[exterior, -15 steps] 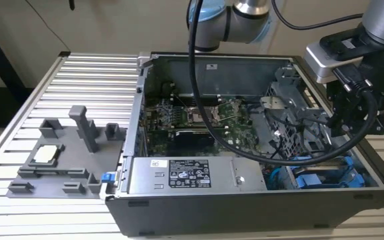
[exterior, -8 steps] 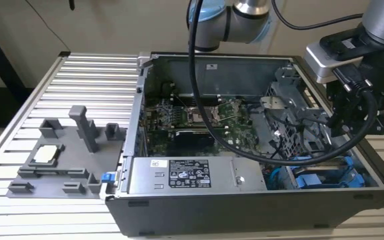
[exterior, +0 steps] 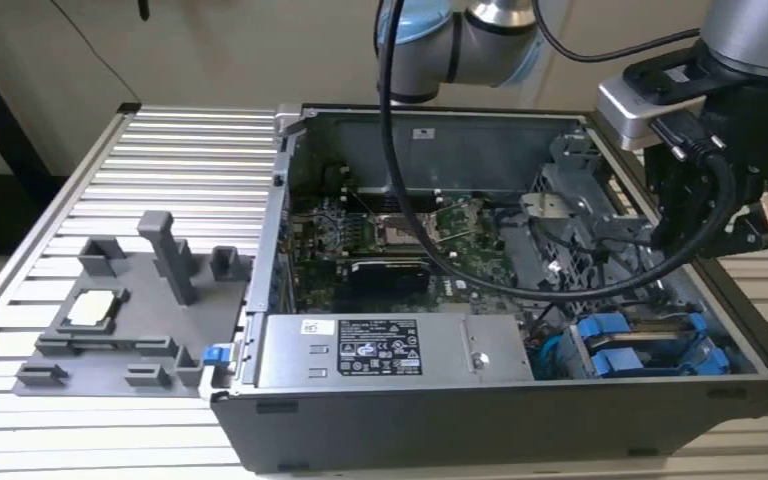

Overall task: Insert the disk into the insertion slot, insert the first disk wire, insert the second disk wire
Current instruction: 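Insert the first disk wire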

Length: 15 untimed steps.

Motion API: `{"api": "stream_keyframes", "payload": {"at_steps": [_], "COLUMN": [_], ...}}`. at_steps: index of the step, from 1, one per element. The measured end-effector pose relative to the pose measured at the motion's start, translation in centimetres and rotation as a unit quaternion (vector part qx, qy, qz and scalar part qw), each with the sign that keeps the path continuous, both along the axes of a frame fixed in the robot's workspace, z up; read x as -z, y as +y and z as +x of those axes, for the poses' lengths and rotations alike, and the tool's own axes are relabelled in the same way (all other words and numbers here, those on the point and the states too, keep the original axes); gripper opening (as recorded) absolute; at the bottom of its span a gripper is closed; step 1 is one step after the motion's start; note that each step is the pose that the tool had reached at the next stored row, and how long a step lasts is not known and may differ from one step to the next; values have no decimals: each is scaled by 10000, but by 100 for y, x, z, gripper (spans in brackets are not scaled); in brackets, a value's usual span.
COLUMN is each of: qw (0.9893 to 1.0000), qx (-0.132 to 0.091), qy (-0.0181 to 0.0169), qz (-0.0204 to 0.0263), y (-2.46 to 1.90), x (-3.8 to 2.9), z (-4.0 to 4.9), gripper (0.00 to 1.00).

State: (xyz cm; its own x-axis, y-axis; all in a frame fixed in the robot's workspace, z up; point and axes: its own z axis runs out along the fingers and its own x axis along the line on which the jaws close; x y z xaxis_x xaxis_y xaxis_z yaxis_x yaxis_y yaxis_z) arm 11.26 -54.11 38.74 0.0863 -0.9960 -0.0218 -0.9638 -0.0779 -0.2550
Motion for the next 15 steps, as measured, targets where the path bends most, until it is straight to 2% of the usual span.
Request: {"api": "stream_keyframes", "payload": {"at_steps": [3,4,10,12,15], "qw": [10000,9999,9999,9999,9999], "qx": [0,0,0,0,0], "qy": [-20,-29,-35,-35,-37], "qz": [-96,-116,-123,-123,-123], "y": [1,1,1,1,1], "x": [0,2,1,1,1], "z": [0,0,0,0,0], "gripper": [28,28,28,19,19]}}
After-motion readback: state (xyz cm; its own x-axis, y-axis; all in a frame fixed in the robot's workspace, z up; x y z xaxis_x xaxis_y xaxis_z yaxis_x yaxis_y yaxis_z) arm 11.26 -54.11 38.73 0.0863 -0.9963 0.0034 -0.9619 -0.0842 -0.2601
